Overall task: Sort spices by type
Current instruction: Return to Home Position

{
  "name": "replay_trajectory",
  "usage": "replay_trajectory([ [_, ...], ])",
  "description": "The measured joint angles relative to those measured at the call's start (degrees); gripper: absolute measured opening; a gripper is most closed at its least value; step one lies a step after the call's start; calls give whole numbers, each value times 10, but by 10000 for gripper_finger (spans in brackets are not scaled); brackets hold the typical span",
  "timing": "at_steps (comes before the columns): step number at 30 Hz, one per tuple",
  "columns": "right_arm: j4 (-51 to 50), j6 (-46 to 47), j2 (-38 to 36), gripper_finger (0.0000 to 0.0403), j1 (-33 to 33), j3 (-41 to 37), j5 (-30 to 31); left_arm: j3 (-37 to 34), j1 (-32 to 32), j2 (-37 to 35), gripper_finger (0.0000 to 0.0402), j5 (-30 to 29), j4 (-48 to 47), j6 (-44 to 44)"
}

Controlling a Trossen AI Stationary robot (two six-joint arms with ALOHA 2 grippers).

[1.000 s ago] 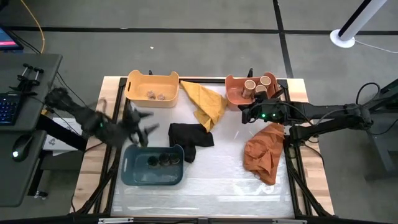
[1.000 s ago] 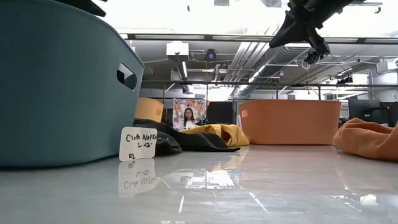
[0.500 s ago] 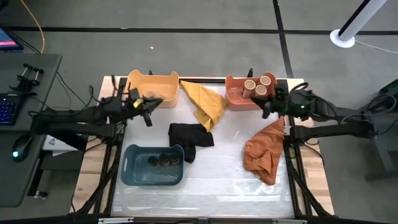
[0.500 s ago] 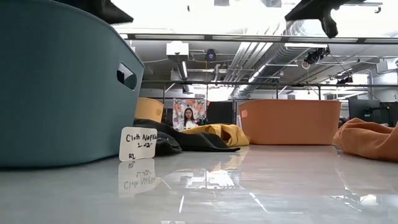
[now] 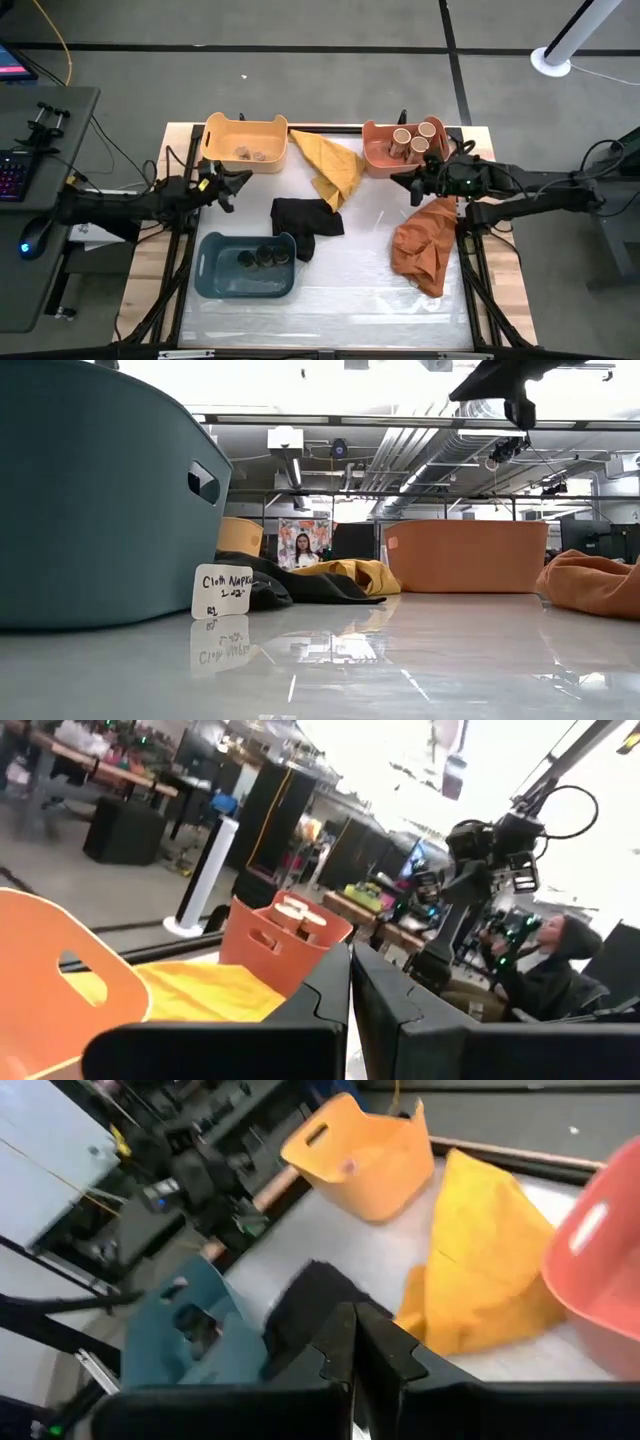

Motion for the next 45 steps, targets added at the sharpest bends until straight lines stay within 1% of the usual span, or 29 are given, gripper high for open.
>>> replay_trajectory([
  [3,13,0,-8,0,0,0,0,-26,1,-41,0,-2,-9,3],
  [5,7,1,-22,0,0,0,0,-34,3,-63,0,-5,-71,-13],
  [7,-10,12,-42,0,5,0,0,-34,3,-83,0,-5,-113,-27],
  [11,-69,23,-71,0,30,0,1,-33,3,-112,0,-3,-109,-30],
  [14,-68,30,-92,0,48,-33,1,-33,3,-123,0,-3,-111,-30],
  [16,-24,30,-109,0,55,-78,2,-33,2,-123,0,-4,-112,-30],
  [18,57,20,-128,0,56,-139,1,-33,2,-123,0,-4,-116,-26],
  [22,280,-33,-168,0,31,-263,-8,-33,2,-123,0,-5,-116,-26],
  [25,407,-74,-195,0,-4,-328,-52,-33,2,-123,0,-5,-116,-26],
  [28,462,-101,-218,0,-29,-367,-110,-33,2,-123,0,-5,-117,-26],
  [32,472,-139,-238,0,-39,-406,-130,-33,2,-123,0,-5,-117,-25],
  [38,471,-211,-243,0,-39,-449,-133,-33,2,-123,0,-5,-117,-25],
  [45,324,-221,-242,2,-39,-449,-133,-33,2,-123,0,-5,-117,-25],
])
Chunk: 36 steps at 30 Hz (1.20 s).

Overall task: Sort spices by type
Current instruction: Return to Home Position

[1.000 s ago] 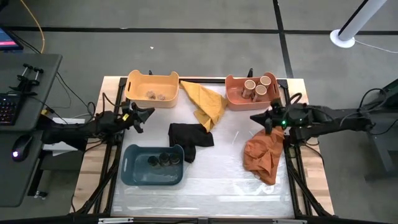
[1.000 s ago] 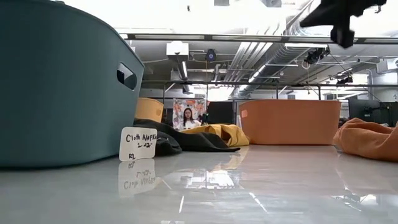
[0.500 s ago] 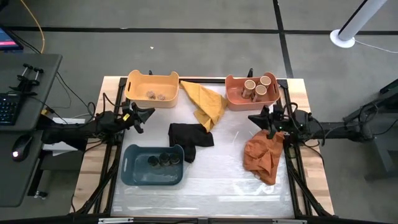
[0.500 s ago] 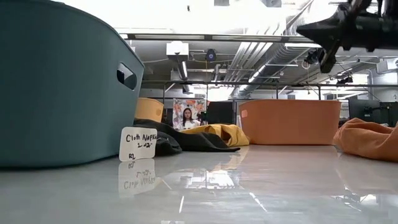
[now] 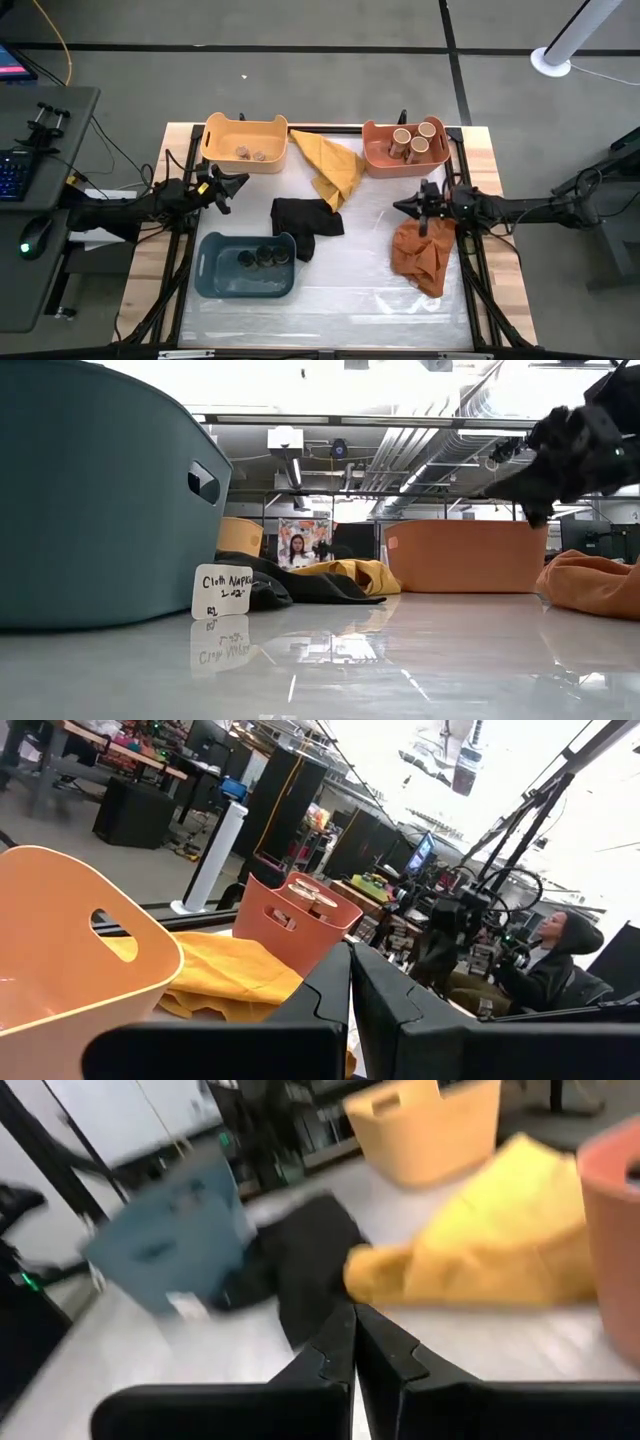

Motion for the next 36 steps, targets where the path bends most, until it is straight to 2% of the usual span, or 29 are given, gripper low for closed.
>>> replay_trajectory([
  [4,-75,0,0,2,0,0,1,0,0,0,0,0,0,0],
  [7,-80,0,-1,2,3,1,-1,0,0,-1,0,0,-2,0],
  [12,-79,0,-80,2,20,1,-2,1,-1,-69,1,-1,-41,0],
  [18,-77,0,-193,2,23,0,-3,0,-6,-67,1,-8,-30,0],
  [22,-36,0,-194,3,23,0,-1,0,-8,-68,1,-6,-31,0],
  [36,-66,0,-187,3,23,0,2,0,-19,-68,1,-6,-48,0],
])
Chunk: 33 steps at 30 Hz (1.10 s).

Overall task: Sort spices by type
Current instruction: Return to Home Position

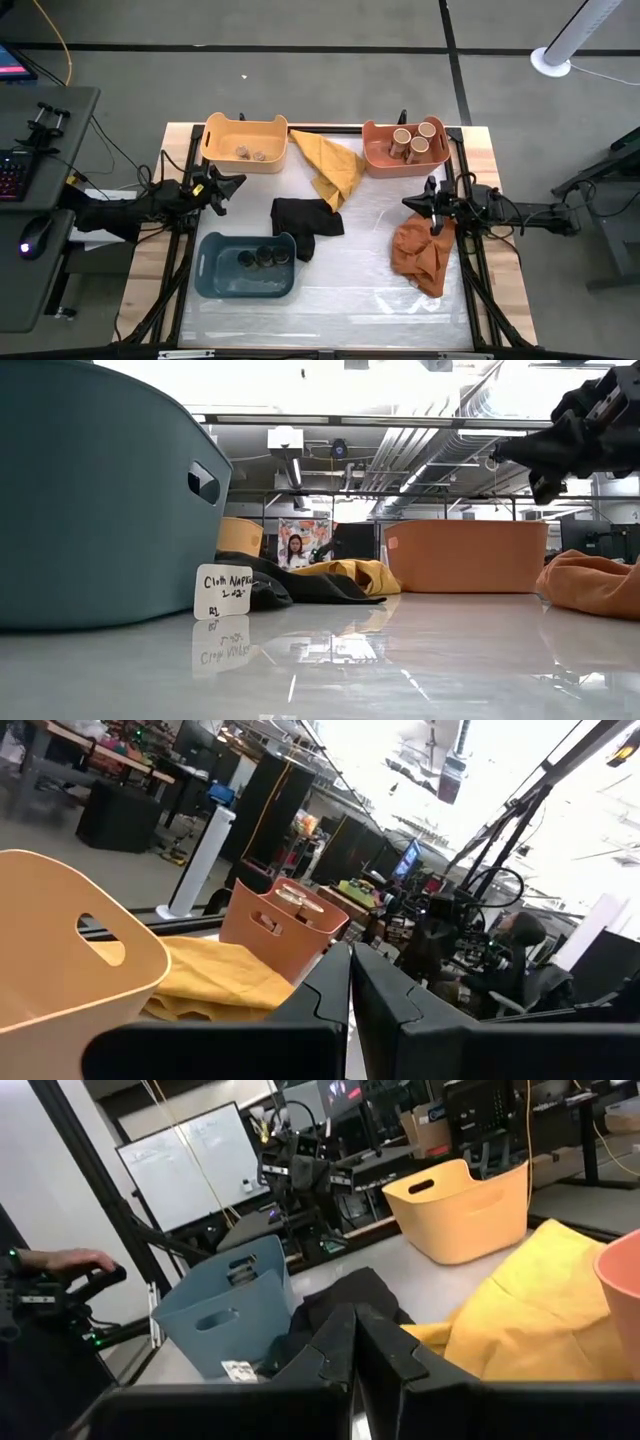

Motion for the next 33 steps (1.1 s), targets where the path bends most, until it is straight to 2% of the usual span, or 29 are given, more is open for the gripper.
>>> replay_trajectory([
  [7,-9,0,0,3,0,0,0,0,-16,0,1,2,-2,2],
  [11,-9,0,0,3,0,0,0,0,-16,0,1,5,-24,103],
  [14,-9,0,0,3,0,0,0,0,-24,0,1,54,-55,154],
  [18,-9,0,0,3,0,0,0,0,-28,0,1,169,-73,288],
  [21,-9,0,0,3,0,0,1,0,-28,0,1,201,-79,344],
  [33,-9,0,0,3,0,0,1,0,-25,2,1,197,-78,356],
])
